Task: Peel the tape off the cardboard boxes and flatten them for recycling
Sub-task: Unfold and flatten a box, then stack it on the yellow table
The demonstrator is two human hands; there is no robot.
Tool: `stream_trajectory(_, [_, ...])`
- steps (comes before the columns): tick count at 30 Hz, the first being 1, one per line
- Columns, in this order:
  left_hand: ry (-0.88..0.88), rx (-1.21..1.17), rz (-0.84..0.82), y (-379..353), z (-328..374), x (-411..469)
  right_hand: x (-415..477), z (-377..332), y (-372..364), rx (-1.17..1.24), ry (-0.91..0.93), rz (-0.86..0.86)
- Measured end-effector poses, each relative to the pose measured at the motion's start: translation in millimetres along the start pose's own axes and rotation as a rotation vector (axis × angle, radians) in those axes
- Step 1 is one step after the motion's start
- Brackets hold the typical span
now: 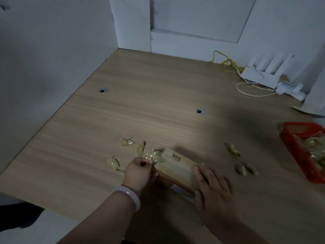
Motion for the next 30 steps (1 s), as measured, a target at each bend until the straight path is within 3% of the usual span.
stream_trajectory(2, [-0.031, 0.03, 0.001, -3, 1, -2, 1, 0, 0, 0.004, -0.003, 0.004])
stream_trajectory(6, [-0.392, 0.545, 0.064, 1, 20, -2, 2, -1, 5, 0.017, 0.013, 0.019])
stream_trajectory(8, [-0.466, 0.618, 0.044, 5, 24, 1, -1, -2, 5, 0.015, 0.048, 0.011])
stream_trajectory(11, [-0.492, 0.575, 0.035, 12, 31, 7, -2, -2, 4, 0.012, 0.065, 0.008])
stream_trajectory(15, [-0.437, 0.325, -0.032, 13, 38, 1, -1, -1, 5, 0.024, 0.061, 0.022])
stream_trajectory(19, [-0.593, 0.34, -0.152, 4, 47, -22, -2, 0, 3, 0.007, 0.072, -0.001])
stream_trajectory(20, [-0.58, 0.333, -0.185, 3, 46, -24, -1, 0, 3, 0.009, 0.07, 0.001])
stream_trajectory(24, [-0.246, 0.135, -0.273, 4, 43, -14, -1, 0, 2, 0.011, 0.063, -0.013])
stream_trajectory(30, [-0.288, 0.381, -0.246, -14, 56, -14, 0, -1, 2, 0.015, 0.07, -0.022])
Point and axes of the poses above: each hand's wrist, its own x-axis towards the middle knuckle, its own y-axis out of the back of the hand, z = x × y, the point moved 7 cm from there along x, towards the middle knuckle, and after that the axes turned 4 degrees about -x, right-handed, at the moved point
